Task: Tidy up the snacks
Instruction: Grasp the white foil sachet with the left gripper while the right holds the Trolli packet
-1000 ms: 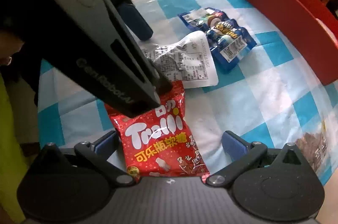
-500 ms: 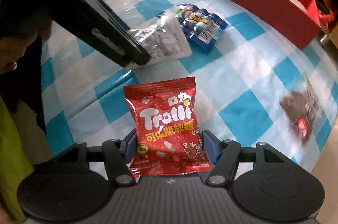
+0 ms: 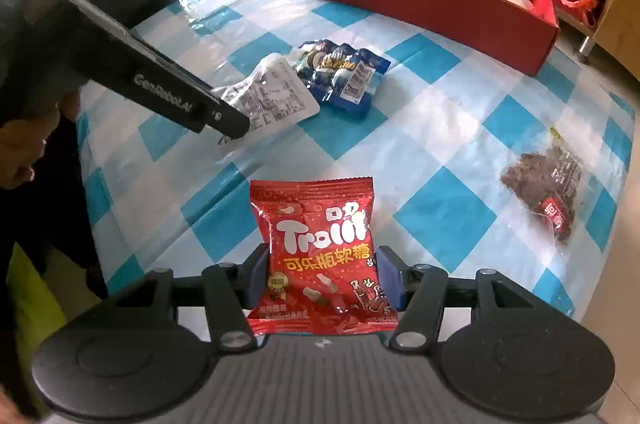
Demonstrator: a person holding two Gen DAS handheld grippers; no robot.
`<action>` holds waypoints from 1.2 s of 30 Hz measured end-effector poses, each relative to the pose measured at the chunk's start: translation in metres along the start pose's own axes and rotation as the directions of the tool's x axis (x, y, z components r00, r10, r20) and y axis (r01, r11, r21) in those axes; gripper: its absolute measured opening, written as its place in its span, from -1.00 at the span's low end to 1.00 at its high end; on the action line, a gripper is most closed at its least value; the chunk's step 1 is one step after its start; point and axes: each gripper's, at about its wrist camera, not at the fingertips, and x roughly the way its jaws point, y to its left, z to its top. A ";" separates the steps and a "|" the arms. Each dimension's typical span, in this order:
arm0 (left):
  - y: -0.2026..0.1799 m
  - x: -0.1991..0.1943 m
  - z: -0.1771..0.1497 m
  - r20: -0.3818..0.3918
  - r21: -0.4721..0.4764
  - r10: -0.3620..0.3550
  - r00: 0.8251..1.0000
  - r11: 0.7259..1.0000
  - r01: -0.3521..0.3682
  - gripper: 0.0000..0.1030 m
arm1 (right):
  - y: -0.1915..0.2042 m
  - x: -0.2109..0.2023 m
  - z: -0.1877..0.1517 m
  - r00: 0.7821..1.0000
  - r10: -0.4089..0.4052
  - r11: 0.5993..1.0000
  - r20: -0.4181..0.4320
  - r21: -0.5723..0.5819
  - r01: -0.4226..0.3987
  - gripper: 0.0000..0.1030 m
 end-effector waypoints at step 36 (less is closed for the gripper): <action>-0.017 0.004 0.012 0.083 0.089 0.054 0.995 0.994 -0.062 0.63 | -0.043 -0.041 0.021 0.978 0.016 0.970 0.206 0.236 -0.066 0.09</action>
